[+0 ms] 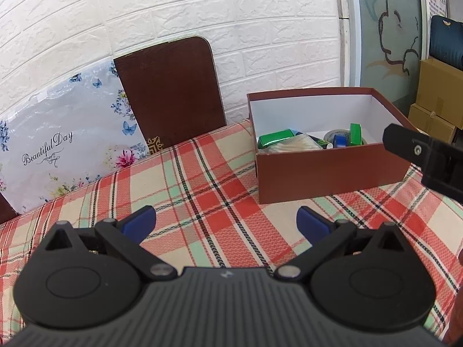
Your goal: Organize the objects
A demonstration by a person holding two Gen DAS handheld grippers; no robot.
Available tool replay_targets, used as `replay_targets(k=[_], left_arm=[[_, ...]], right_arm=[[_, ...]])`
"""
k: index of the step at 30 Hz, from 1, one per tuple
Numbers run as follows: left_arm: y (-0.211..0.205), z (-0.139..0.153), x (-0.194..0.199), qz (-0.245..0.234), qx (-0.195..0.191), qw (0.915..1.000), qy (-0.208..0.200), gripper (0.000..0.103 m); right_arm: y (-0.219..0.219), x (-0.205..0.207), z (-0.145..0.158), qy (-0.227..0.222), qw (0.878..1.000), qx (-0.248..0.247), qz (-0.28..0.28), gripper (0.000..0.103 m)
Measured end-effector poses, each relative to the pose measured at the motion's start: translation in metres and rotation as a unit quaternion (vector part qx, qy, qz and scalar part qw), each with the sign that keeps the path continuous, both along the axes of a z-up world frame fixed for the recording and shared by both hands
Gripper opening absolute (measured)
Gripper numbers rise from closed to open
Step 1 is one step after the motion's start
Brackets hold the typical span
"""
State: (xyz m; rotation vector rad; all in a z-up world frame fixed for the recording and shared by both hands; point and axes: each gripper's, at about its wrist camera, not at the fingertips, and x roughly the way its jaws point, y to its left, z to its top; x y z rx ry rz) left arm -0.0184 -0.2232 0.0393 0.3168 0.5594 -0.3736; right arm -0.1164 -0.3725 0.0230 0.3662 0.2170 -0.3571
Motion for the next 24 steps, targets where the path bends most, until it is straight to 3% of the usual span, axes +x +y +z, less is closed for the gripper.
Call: replay_targets(k=[24], left_arm=[[0.015, -0.011, 0.007, 0.018, 0.003, 0.9998, 0.009, 0.103]], right_arm=[[0.011, 0.006, -0.008, 0.013, 1.0, 0.003, 0.017, 0.102]])
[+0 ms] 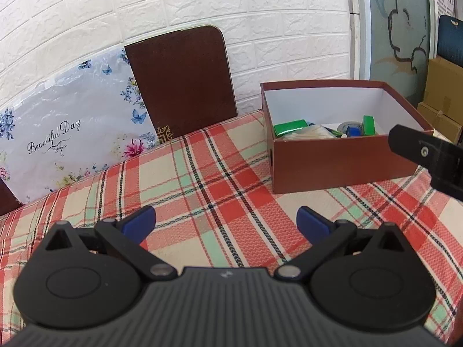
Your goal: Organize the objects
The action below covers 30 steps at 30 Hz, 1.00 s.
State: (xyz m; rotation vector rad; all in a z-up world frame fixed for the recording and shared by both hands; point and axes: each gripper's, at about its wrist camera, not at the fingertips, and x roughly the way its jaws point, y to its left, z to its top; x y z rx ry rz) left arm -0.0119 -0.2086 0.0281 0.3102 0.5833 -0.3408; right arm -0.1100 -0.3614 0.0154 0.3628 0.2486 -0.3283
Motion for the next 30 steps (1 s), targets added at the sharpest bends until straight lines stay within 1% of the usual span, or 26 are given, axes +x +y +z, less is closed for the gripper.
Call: replay_targets(k=[5, 9, 13, 30], left_arm=[[0.003, -0.002, -0.001, 0.002, 0.002, 1.0, 0.004, 0.103], [-0.001, -0.003, -0.004, 0.012, 0.028, 0.9995, -0.003, 0.103], [-0.002, -0.004, -0.006, 0.009, 0.038, 0.9992, -0.003, 0.103], [-0.012, -0.013, -0.009, 0.0, 0.049, 0.9986, 0.021, 0.103]], right_arm=[[0.001, -0.001, -0.001, 0.002, 1.0, -0.001, 0.001, 0.102], [0.0, -0.001, -0.005, 0.007, 1.0, 0.003, 0.005, 0.102], [0.001, -0.001, -0.006, 0.007, 1.0, 0.004, 0.008, 0.102], [-0.009, -0.002, -0.013, 0.014, 1.0, 0.019, 0.002, 0.102]])
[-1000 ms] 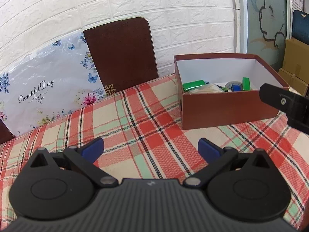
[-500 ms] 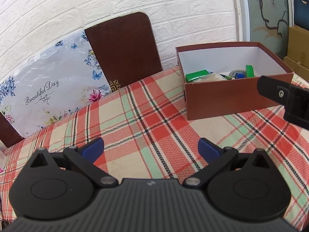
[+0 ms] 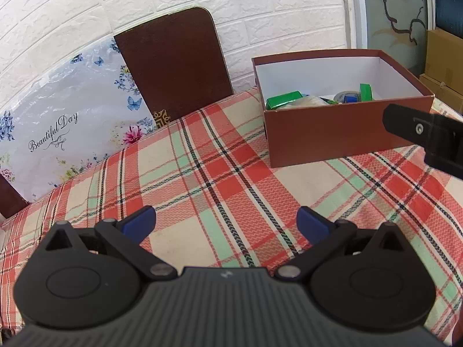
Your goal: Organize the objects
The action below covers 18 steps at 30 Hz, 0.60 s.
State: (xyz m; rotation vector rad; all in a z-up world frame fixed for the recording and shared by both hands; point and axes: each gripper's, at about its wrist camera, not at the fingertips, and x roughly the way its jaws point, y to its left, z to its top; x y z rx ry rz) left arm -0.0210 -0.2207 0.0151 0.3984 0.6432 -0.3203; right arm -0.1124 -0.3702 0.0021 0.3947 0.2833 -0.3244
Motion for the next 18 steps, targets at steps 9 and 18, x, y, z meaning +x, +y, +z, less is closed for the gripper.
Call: replay_targets(k=[9, 18], left_arm=[[-0.0042, -0.0033, 0.0009, -0.001, 0.004, 0.9999, 0.011, 0.103], [-0.0063, -0.0079, 0.0021, -0.002, 0.007, 0.9997, 0.021, 0.103]], right_arm=[[-0.005, -0.0003, -0.0028, 0.0, 1.0, 0.007, -0.002, 0.102], [-0.0084, 0.0004, -0.0068, 0.004, 1.0, 0.013, -0.002, 0.102]])
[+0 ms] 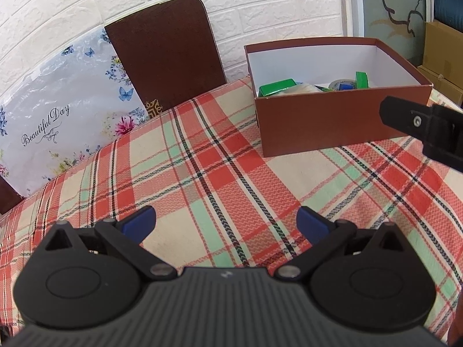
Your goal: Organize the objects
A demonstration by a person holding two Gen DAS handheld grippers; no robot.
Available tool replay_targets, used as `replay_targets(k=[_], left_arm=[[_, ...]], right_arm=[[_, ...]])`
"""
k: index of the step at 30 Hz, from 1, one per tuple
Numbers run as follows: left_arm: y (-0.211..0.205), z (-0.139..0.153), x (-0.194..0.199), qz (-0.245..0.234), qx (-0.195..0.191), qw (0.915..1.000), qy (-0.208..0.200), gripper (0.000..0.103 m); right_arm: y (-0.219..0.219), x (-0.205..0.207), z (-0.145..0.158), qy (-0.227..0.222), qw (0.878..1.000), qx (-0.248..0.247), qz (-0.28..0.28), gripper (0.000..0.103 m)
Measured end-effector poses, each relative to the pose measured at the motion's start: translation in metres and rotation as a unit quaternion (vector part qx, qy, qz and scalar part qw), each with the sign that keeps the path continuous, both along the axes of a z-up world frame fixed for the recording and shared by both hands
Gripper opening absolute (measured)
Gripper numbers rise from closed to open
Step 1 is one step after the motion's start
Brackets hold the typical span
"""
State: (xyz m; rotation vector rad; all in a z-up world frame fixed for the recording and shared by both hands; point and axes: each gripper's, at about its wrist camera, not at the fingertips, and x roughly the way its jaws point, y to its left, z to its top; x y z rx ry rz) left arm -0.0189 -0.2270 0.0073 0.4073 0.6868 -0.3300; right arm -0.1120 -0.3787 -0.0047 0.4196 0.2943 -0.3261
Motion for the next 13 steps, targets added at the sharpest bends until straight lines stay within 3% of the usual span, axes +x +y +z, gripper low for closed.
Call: replay_targets(k=[13], left_arm=[[0.0044, -0.0002, -0.0001, -0.009, -0.021, 0.9997, 0.007, 0.103]], right_arm=[[-0.001, 0.0008, -0.0013, 0.001, 1.0, -0.002, -0.001, 0.102]])
